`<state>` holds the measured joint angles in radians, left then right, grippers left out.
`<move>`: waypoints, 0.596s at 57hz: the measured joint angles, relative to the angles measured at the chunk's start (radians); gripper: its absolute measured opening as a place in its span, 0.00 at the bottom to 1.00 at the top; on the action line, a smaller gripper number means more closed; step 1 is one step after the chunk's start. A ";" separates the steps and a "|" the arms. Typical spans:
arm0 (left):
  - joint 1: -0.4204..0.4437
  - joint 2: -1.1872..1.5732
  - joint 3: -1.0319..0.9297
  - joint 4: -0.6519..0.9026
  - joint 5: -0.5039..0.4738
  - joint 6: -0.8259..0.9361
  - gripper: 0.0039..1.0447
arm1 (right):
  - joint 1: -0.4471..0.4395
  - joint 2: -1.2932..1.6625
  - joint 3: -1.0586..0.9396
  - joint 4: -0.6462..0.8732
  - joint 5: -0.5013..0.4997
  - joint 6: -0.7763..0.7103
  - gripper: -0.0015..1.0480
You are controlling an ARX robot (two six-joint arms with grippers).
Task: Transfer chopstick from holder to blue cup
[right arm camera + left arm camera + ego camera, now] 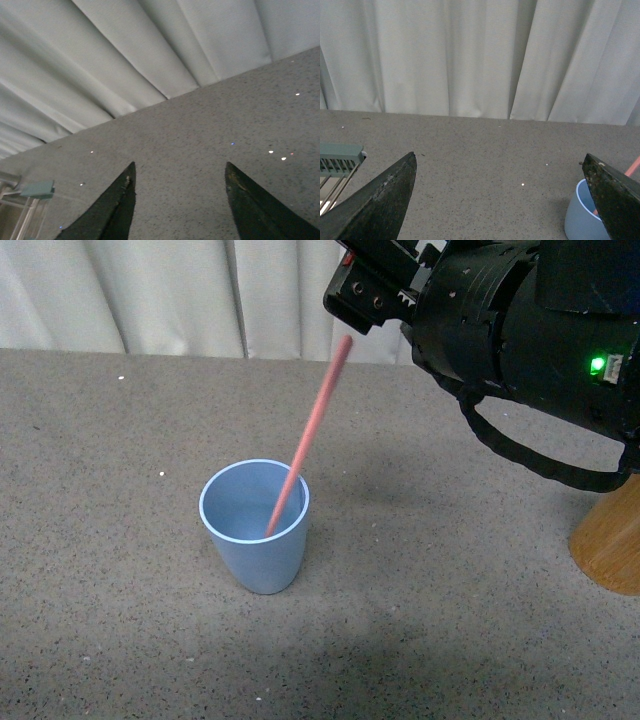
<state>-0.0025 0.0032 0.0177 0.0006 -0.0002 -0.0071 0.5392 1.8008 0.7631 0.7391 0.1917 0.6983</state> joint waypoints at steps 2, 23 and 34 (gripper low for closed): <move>0.000 0.000 0.000 0.000 0.000 0.000 0.94 | -0.002 -0.002 0.000 -0.003 0.013 -0.002 0.56; 0.000 0.000 0.000 0.000 -0.002 0.000 0.94 | -0.217 -0.284 -0.423 0.426 0.108 -0.609 0.37; 0.000 0.000 0.000 0.000 0.000 0.000 0.94 | -0.523 -0.973 -0.754 -0.054 -0.169 -0.684 0.01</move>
<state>-0.0025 0.0032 0.0177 0.0006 -0.0006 -0.0067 0.0158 0.8276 0.0093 0.6853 0.0223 0.0143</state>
